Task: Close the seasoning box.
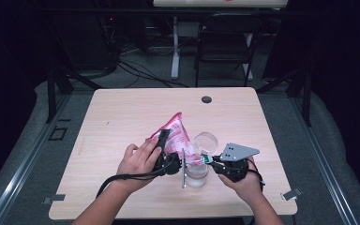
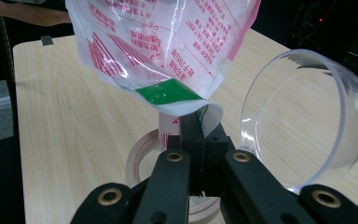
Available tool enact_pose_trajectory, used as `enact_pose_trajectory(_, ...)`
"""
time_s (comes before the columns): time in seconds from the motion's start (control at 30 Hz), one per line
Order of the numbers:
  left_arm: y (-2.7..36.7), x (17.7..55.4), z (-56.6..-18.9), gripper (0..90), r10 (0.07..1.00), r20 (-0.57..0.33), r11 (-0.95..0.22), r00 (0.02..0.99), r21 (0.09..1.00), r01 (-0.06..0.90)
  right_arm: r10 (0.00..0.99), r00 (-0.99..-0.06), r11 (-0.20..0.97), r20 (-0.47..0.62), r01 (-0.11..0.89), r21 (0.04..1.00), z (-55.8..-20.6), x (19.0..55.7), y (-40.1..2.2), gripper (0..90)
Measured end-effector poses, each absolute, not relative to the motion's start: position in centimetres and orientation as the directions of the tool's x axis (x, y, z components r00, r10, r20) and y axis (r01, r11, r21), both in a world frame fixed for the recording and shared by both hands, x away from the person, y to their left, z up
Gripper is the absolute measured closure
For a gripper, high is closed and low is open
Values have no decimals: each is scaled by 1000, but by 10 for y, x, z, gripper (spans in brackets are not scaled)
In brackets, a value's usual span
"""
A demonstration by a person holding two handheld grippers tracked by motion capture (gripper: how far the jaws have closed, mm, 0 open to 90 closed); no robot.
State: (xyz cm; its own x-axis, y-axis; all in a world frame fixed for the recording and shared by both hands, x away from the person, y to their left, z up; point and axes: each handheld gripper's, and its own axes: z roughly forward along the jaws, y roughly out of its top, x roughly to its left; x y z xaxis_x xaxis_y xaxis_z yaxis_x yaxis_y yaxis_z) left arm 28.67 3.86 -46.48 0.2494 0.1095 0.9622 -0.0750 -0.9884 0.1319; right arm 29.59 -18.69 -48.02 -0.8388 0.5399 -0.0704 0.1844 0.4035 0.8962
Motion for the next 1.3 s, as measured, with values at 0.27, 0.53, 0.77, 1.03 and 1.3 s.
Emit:
enact_pose_trajectory(0.27, 38, 287, -464, 633, 107, 963, -989, 248, 130, -77, 540, -838, 404, -71, 185, 896, -480, 296, -187, 900)
enact_pose_trajectory(0.53, 38, 287, -464, 634, 105, 963, -989, 250, 128, -77, 540, -839, 405, -71, 184, 896, -481, 296, -187, 900)
enact_pose_trajectory(0.77, 37, 286, -463, 635, 104, 963, -989, 249, 127, -79, 540, -839, 403, -70, 185, 896, -480, 296, -187, 900)
enact_pose_trajectory(1.03, 37, 286, -463, 635, 103, 964, -988, 244, 127, -84, 540, -839, 404, -69, 186, 896, -481, 296, -187, 900)
enact_pose_trajectory(1.3, 36, 286, -462, 636, 102, 965, -989, 241, 126, -84, 541, -838, 401, -69, 185, 897, -480, 296, -187, 900)
